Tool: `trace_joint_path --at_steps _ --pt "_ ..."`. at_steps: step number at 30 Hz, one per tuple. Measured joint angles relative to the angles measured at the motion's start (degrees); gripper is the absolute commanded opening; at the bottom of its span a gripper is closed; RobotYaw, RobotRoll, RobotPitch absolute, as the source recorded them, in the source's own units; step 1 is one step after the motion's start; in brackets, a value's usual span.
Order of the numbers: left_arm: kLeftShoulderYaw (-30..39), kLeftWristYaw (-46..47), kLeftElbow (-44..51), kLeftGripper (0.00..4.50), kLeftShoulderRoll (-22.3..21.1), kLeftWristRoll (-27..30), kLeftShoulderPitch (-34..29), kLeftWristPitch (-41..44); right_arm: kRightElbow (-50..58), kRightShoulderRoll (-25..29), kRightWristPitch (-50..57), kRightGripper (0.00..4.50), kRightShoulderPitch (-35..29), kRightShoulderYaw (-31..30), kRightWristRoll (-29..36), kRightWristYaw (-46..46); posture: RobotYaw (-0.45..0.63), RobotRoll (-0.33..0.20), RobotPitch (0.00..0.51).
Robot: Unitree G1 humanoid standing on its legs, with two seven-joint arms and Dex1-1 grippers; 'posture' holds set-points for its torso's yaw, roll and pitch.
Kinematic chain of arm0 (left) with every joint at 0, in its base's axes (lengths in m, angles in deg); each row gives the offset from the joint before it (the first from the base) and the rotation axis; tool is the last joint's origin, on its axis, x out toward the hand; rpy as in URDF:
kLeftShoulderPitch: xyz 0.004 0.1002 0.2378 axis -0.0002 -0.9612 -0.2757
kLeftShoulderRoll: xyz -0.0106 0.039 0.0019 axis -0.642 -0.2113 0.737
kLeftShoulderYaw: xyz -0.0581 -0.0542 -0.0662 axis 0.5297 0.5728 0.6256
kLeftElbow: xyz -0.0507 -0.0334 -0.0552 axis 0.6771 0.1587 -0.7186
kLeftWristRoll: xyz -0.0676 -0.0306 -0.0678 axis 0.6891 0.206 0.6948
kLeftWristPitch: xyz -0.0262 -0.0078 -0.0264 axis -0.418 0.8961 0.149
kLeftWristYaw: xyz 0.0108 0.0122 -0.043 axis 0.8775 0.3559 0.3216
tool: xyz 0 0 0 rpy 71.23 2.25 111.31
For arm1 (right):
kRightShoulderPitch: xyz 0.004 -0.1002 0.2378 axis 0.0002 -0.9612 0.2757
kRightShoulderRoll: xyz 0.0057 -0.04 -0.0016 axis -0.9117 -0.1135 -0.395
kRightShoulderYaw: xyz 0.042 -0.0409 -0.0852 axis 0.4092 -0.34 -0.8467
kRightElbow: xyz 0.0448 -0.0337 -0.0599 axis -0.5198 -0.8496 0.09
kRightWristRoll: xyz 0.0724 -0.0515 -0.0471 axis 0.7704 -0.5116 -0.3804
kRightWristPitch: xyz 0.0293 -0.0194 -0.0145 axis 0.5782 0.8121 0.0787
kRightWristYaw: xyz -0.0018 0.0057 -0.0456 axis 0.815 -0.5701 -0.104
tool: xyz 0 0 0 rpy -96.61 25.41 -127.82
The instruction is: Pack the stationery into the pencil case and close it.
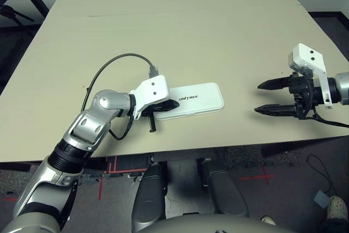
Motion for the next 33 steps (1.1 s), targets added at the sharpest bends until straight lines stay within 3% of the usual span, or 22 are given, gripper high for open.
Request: trace_joint_path --at_steps 3,11,16,21,33 --pt "3.4 1.1 -0.5 1.33 1.5 1.9 -1.4 -0.2 -1.2 -1.2 -1.1 4.50 0.5 0.2 -0.3 -1.5 -0.08 0.000 0.215" --pt "18.3 8.7 -1.4 4.48 5.5 8.0 -3.8 -1.1 -8.3 -9.6 -6.5 4.50 3.6 3.5 -1.8 -11.5 -0.05 0.000 0.210" --pt "27.7 17.8 -4.8 4.48 9.5 9.3 -2.4 -4.0 -15.8 -15.3 -12.5 4.50 7.0 7.0 -3.9 -20.1 -0.03 0.000 0.208" --pt "34.5 26.0 -11.8 4.48 10.1 9.2 0.6 -9.2 -24.8 -19.2 -20.0 4.50 10.6 9.0 -6.8 -28.3 -0.03 0.000 0.205" --pt "41.2 35.5 -31.6 4.48 8.6 7.4 2.7 -22.4 -45.2 -22.9 -36.4 4.50 16.6 16.3 -11.3 -49.3 -0.03 0.000 0.202"
